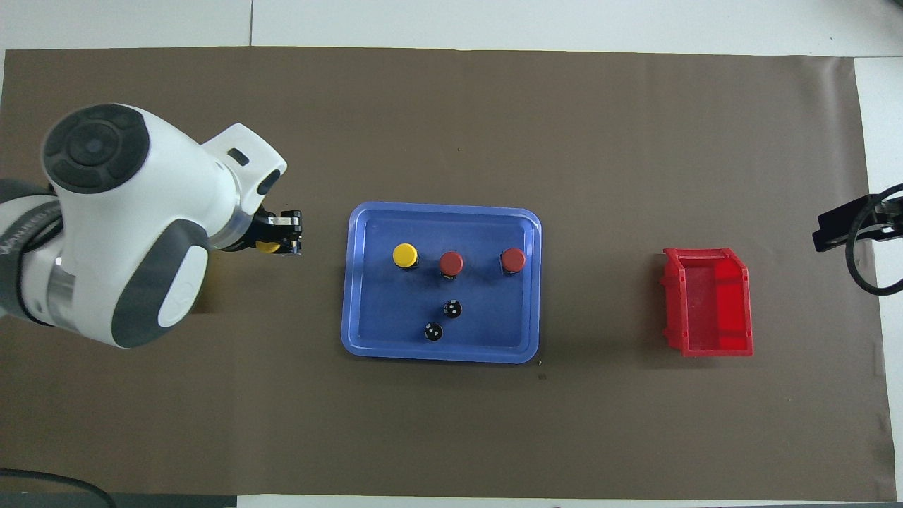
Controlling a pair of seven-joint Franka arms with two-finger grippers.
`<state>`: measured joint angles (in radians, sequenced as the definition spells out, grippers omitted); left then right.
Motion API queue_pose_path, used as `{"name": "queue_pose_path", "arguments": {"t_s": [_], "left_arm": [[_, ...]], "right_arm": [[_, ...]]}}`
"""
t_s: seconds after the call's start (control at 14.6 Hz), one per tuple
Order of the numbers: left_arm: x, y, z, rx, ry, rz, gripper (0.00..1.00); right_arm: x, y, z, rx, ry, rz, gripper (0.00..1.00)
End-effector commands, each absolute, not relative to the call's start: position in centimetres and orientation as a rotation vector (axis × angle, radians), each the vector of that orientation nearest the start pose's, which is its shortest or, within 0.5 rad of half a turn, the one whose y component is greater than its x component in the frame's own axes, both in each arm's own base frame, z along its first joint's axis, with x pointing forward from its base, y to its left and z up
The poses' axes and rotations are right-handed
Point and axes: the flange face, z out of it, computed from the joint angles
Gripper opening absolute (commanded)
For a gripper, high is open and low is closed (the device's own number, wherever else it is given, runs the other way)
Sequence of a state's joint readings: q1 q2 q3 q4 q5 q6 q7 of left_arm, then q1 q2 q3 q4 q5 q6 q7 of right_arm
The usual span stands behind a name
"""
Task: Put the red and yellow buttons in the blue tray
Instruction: 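Carry the yellow button into the blue tray with the left gripper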
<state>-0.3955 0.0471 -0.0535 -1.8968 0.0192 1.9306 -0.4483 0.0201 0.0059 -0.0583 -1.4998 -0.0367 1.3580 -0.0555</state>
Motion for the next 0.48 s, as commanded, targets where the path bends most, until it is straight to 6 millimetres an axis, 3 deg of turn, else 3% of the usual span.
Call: {"name": "queue_pose_path", "arguments": {"t_s": [0.0, 0.27, 0.41], "left_arm": [[49.7, -28.6, 43.6, -3.158, -0.079, -0.012, 0.01], [48.8, -31.8, 41.9, -3.161, -0.117, -0.009, 0.01], [48.8, -33.2, 40.0, -3.167, -0.128, -0.019, 0.01]], "right_arm": [[53.0, -2.8, 63.7, -3.159, -0.044, 0.224, 1.0], [53.0, -2.8, 63.8, -3.16, -0.044, 0.219, 1.0], [53.0, -2.8, 63.8, -3.158, -0.044, 0.219, 1.0]]}}
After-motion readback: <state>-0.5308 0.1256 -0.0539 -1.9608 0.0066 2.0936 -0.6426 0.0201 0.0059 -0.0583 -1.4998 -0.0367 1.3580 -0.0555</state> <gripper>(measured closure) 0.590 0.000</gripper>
